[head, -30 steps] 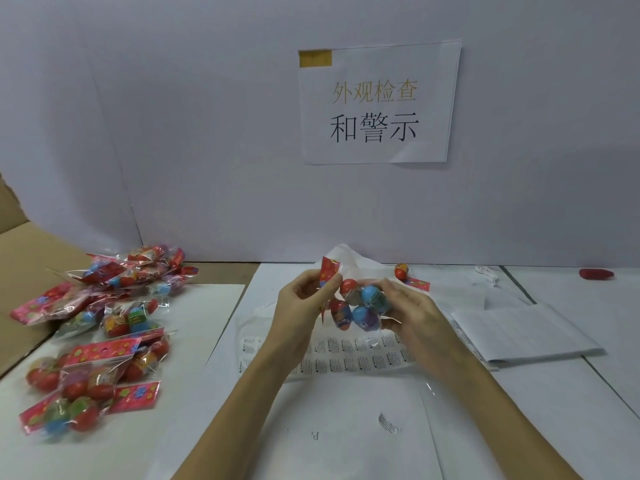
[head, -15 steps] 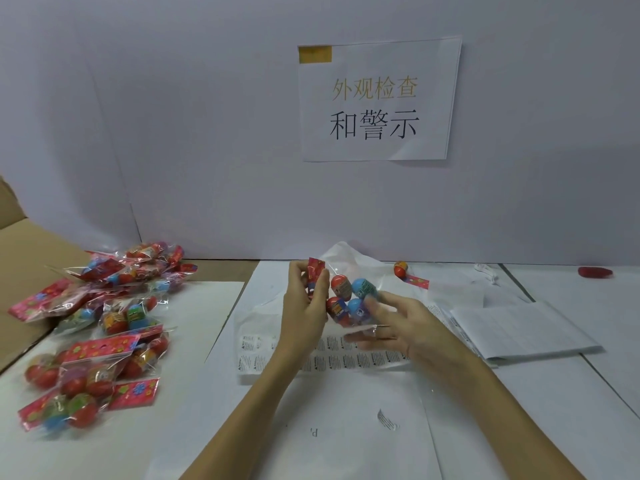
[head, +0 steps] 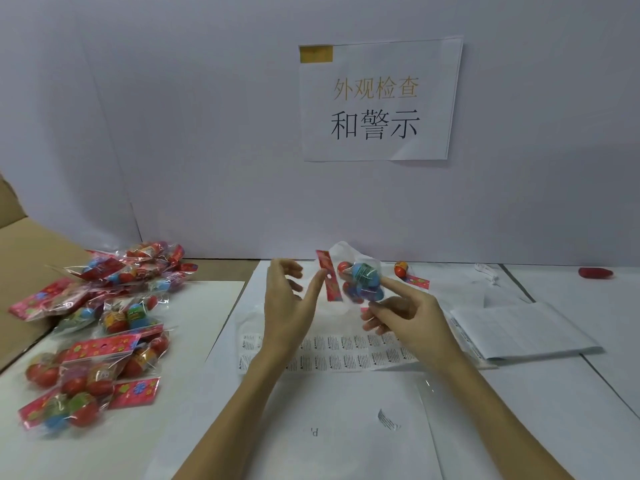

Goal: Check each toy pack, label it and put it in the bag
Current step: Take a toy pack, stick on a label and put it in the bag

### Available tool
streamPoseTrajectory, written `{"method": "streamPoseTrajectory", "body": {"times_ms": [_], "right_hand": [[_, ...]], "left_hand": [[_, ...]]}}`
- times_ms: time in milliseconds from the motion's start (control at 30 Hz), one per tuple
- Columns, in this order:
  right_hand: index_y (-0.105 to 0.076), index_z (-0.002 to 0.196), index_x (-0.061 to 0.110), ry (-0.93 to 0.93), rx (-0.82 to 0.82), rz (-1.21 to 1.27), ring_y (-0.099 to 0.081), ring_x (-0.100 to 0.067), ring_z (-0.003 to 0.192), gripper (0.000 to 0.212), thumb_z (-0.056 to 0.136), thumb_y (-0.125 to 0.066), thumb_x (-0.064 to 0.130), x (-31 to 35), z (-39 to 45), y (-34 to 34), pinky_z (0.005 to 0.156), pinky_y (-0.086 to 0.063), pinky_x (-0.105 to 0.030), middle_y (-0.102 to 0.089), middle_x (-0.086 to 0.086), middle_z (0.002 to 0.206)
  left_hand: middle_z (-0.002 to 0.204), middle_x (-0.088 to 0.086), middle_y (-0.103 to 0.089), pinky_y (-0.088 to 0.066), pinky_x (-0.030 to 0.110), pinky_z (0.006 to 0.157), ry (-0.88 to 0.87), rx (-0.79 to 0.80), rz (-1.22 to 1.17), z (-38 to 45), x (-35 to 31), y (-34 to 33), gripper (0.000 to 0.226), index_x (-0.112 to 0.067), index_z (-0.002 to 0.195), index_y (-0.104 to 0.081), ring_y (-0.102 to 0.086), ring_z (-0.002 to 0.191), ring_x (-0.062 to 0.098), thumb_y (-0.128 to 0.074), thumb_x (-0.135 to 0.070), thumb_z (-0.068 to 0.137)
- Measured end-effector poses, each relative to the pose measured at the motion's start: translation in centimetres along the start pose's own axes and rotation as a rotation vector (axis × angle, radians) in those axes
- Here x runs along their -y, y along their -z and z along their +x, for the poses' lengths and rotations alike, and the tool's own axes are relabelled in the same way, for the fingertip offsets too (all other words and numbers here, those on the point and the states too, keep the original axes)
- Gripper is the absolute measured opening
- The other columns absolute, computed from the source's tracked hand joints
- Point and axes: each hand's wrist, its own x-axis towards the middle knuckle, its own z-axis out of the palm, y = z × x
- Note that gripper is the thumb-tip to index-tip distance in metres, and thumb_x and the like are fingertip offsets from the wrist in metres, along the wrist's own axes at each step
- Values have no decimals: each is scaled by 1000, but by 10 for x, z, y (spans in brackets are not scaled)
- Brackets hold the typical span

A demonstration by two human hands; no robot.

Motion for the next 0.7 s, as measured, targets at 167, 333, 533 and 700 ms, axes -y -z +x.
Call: {"method": "streamPoseTrajectory", "body": {"times_ms": [167,333,533,700], "right_hand": [[-50,147,44,374,-48,-563,-68,-12,86,70,97,-66,-2,-10,-2,-4,77,-59,-20,-69,7,103],[-52,149,39,342,33,-438,-65,-5,105,65,99,-59,-1,-7,-5,-12,79,-57,-16,-63,14,123],[-46,127,39,241,-2,-364,-74,-9,89,38,102,-64,18,-4,-5,-15,72,-63,-24,-66,13,118],[-48,121,35,233,-18,-372,-75,-10,77,31,101,-64,16,-2,-3,-13,63,-61,-22,-68,9,111]], "left_hand": [[89,2,-78,-63,31,65,334,277,-370,-16,-15,-19,61,-15,111,-60,-77,72,26,-49,-71,89],[110,4,-79,-63,34,82,363,320,-482,-20,-13,-19,36,-18,128,-62,-78,97,26,-67,-36,98],[122,6,-74,-60,41,97,392,388,-486,-17,-15,-19,27,-24,128,-65,-74,108,28,-64,-16,102],[111,-4,-75,-60,24,78,376,410,-476,-19,-15,-22,32,-30,120,-64,-76,99,18,-64,-6,99]]}}
